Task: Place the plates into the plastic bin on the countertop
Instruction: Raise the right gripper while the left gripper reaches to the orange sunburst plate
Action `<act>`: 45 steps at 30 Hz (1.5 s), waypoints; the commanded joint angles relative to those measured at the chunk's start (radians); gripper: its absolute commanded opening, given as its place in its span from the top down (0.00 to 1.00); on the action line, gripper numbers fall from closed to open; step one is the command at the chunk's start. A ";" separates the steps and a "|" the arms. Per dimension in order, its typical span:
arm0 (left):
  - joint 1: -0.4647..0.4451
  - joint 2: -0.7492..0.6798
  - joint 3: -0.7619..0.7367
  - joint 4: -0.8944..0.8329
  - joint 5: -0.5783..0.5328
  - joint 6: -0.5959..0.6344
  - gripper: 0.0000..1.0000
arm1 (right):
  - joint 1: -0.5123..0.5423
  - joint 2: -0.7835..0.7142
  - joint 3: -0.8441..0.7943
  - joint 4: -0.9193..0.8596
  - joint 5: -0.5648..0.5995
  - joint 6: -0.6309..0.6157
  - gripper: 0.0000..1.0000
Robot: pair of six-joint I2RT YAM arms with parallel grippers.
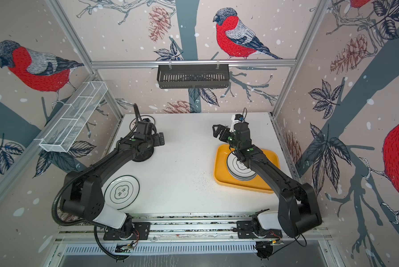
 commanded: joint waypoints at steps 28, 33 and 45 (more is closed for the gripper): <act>0.407 0.369 0.132 0.105 0.170 -0.183 0.04 | 0.099 0.427 0.250 0.339 -0.325 0.105 0.01; 0.427 0.449 0.214 0.167 0.213 -0.229 0.04 | 0.086 0.389 0.208 0.319 -0.306 0.091 0.01; 0.440 0.664 0.426 0.230 0.322 -0.399 0.14 | 0.053 0.308 0.143 0.316 -0.267 0.096 0.00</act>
